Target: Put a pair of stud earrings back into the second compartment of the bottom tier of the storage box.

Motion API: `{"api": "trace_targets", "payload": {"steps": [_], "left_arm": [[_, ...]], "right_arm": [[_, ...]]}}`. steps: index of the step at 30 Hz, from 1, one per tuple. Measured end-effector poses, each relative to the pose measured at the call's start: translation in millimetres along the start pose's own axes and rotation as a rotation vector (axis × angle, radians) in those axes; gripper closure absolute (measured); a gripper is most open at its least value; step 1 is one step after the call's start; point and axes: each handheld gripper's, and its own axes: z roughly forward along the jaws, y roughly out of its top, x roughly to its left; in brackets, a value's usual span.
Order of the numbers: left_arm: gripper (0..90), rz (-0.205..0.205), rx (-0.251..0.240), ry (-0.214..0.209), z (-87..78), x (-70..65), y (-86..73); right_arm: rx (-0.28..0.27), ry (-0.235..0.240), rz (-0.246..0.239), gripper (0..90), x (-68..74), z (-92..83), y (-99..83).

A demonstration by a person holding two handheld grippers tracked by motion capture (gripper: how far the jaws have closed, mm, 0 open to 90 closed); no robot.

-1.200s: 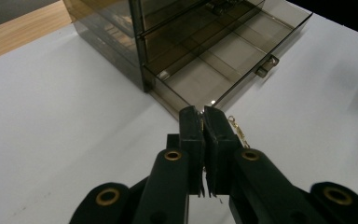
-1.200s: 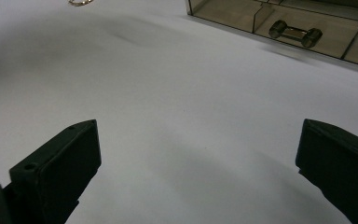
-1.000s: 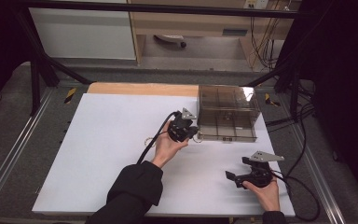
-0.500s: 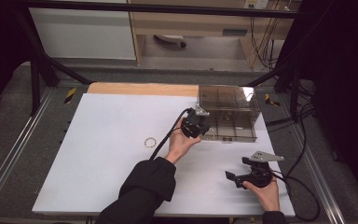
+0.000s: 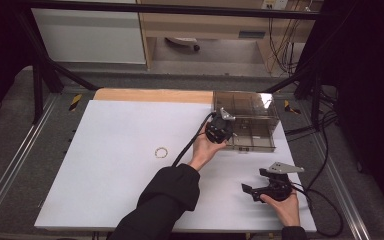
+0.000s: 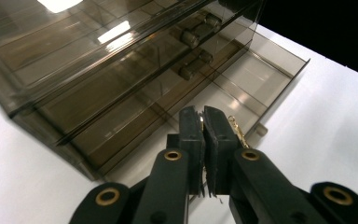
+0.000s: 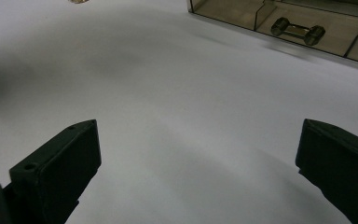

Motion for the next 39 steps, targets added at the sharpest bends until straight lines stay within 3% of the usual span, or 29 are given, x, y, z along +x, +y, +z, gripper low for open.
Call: {"api": "trace_targets", "payload": {"steps": [10, 20, 26, 33, 39], "left_arm": [[86.7, 0.023, 0.027, 0.011, 26.2, -6.9, 7.5], [86.6, 0.020, 0.046, 0.028, 50.3, -6.7, 7.9], [86.1, 0.015, 0.064, 0.005, 60.9, -5.7, 1.2], [75.8, 0.031, 0.068, -0.016, 48.1, -5.1, 2.6], [54.9, 0.018, 0.056, -0.023, 21.3, -1.9, -3.7]], "right_arm": [[0.001, 0.000, 0.000, 0.7, 0.0, 0.5, -0.2], [-0.002, -0.001, 0.001, 0.7, -0.8, 0.1, -0.6], [-0.003, 0.003, 0.001, 0.7, -0.9, 0.1, -0.9], [-0.001, 0.006, 0.005, 0.7, -0.2, 0.5, -1.1], [-0.006, 0.005, 0.007, 0.7, -0.5, -0.2, -0.9]]}}
